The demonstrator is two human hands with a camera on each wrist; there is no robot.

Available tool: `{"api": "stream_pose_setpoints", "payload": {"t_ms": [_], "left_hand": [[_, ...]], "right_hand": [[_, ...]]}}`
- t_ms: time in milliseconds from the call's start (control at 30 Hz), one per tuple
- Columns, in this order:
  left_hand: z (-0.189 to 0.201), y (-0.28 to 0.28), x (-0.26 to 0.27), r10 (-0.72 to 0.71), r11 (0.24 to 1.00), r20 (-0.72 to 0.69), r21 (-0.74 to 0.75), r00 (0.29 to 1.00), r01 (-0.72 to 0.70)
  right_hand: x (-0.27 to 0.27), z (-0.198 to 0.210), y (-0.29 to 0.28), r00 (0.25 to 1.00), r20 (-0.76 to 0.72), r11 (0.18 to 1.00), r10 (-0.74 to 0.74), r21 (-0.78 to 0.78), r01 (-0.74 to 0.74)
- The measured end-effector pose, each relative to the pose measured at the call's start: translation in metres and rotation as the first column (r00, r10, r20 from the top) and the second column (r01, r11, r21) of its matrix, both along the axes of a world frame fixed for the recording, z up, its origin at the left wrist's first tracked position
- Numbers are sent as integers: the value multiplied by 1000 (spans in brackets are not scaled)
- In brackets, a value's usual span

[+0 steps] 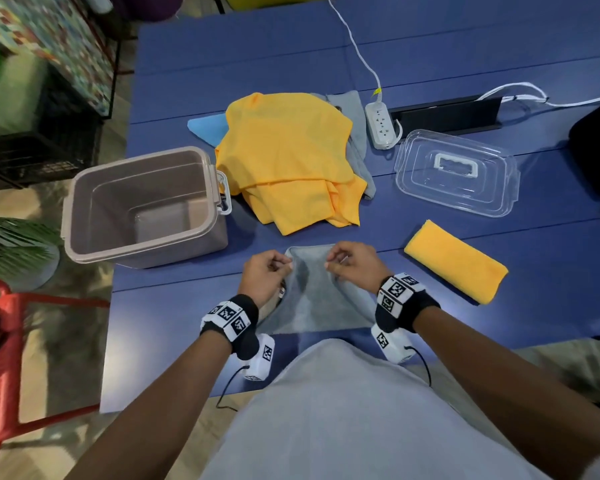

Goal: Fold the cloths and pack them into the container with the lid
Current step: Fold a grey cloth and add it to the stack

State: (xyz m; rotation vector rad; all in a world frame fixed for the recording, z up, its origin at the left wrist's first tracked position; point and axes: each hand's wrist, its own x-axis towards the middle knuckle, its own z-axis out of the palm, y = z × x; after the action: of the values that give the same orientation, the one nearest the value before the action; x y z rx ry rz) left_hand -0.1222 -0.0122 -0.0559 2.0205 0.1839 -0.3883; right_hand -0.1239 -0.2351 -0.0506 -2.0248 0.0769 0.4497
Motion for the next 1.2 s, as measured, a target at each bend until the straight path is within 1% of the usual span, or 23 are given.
{"api": "stream_pose_setpoints", "payload": {"t_ms": [67,233,300,433,567,633,733,833,900,1033,1100,1133,1200], "left_hand": [[1,-8,-3,22,998,-20,-62,1000,-23],[6,-17,-11,27,993,-13,-117,1000,-29],[7,-20,-13,21,995,10,-98,1000,-20],[9,-24,-18,-11,1000,90,23,996,9],[13,-23,-23,-32,998,118,66,992,24],[15,-23,-25,-23,997,134,75,991,13],[17,-25,-27,14,996,146,83,989,-26],[20,-25,-28,54,994,147,83,988,-67],[19,-24,-28,81,994,142,57,987,-90],[22,-25,-32,48,999,104,-21,993,-46],[26,-26,-36,15,996,68,-93,998,-9],[27,-25,-39,1,995,56,-104,998,5],[25,-24,-39,8,998,57,-65,998,-4]], "right_hand": [[2,-1,11,998,-64,995,-14,98,21],[2,1,25,989,-146,977,-34,202,64],[0,3,28,982,-183,965,-41,249,86],[-4,5,31,974,-226,947,-32,305,102],[-9,7,29,970,-244,929,-19,353,107],[-13,9,31,970,-239,921,-43,368,131],[-14,11,37,966,-243,914,-85,368,173],[-14,11,41,968,-233,919,-96,353,176],[-14,11,41,969,-226,923,-102,341,177],[-19,13,40,974,-202,931,-102,325,164],[-19,10,36,982,-167,955,-91,263,133],[-20,9,35,986,-152,967,-71,231,106],[-21,10,32,992,-124,977,3,213,23]]}}
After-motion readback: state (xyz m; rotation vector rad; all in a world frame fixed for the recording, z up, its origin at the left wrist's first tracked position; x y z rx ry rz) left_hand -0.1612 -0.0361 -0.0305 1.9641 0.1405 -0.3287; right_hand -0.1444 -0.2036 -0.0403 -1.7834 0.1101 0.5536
